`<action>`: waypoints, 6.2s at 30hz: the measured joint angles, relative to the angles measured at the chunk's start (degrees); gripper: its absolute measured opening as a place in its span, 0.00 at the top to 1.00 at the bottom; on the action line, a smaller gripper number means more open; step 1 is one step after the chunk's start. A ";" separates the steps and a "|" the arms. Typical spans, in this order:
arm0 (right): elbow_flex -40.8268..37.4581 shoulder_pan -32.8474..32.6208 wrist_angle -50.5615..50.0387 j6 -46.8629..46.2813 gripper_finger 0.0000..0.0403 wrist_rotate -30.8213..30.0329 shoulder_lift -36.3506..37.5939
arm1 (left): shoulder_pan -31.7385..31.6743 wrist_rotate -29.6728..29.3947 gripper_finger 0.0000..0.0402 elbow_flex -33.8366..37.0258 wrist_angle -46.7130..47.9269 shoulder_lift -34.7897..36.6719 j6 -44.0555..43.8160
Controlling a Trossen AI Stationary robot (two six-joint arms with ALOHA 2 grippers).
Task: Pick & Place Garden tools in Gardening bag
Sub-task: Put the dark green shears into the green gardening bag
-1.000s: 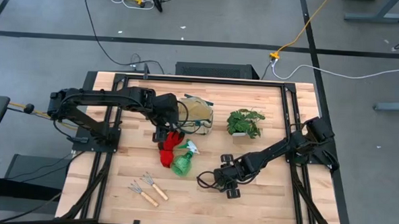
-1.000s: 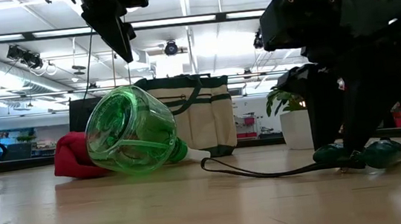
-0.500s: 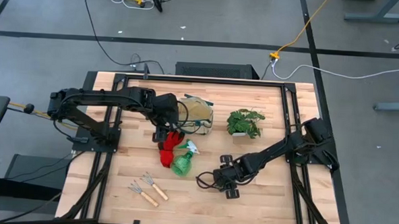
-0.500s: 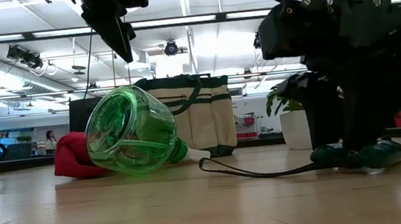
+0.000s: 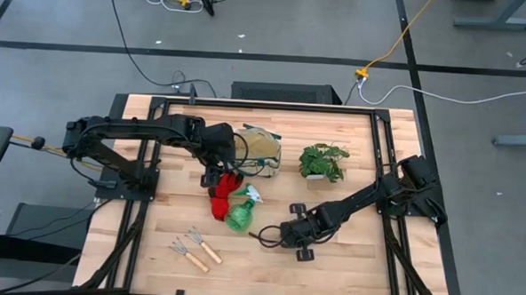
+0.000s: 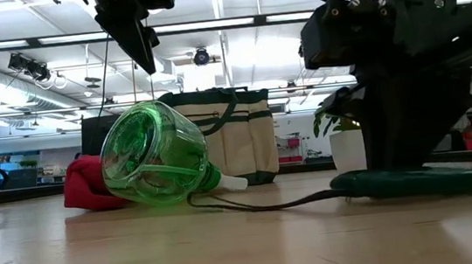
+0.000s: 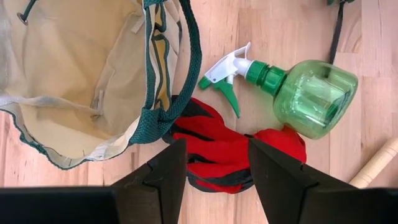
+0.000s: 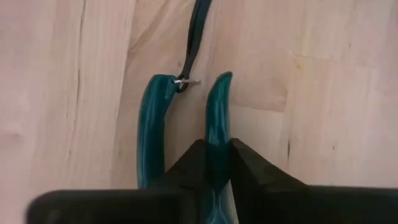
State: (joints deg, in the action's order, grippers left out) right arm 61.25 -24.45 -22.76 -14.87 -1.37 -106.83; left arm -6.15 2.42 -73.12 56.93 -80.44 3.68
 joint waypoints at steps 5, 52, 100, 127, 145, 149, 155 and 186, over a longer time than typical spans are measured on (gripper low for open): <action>0.04 0.20 0.04 -2.42 0.94 0.41 0.04 | 0.00 0.00 0.56 0.00 0.00 0.00 0.00; -0.04 17.61 14.04 7.75 0.94 -19.60 23.97 | 0.00 0.00 0.56 0.00 -0.17 -0.02 -0.07; 0.04 30.80 44.37 13.86 0.95 -11.60 15.00 | 0.01 -0.04 0.56 0.00 -0.93 -0.01 0.01; 0.04 33.41 49.68 14.77 0.95 -8.07 13.86 | 0.01 -0.22 0.56 0.00 -0.94 0.00 0.04; 0.02 34.47 44.85 15.34 0.95 -8.06 7.35 | 0.00 -0.22 0.56 0.00 -1.88 0.00 0.04; 0.02 34.45 45.03 15.02 0.95 -6.23 5.64 | 0.01 -0.22 0.56 0.00 -1.88 -0.01 0.04; 0.02 34.45 43.46 14.86 0.95 -5.18 4.68 | 0.02 -0.22 0.56 0.00 -1.88 0.00 0.03; 0.02 34.45 40.61 13.82 0.86 -5.09 4.66 | 0.02 -0.22 0.56 0.00 -1.88 0.00 0.02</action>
State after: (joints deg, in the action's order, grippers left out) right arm 61.28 10.00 17.85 -1.06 -6.46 -102.17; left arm -6.13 2.20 -73.12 55.05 -80.44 3.70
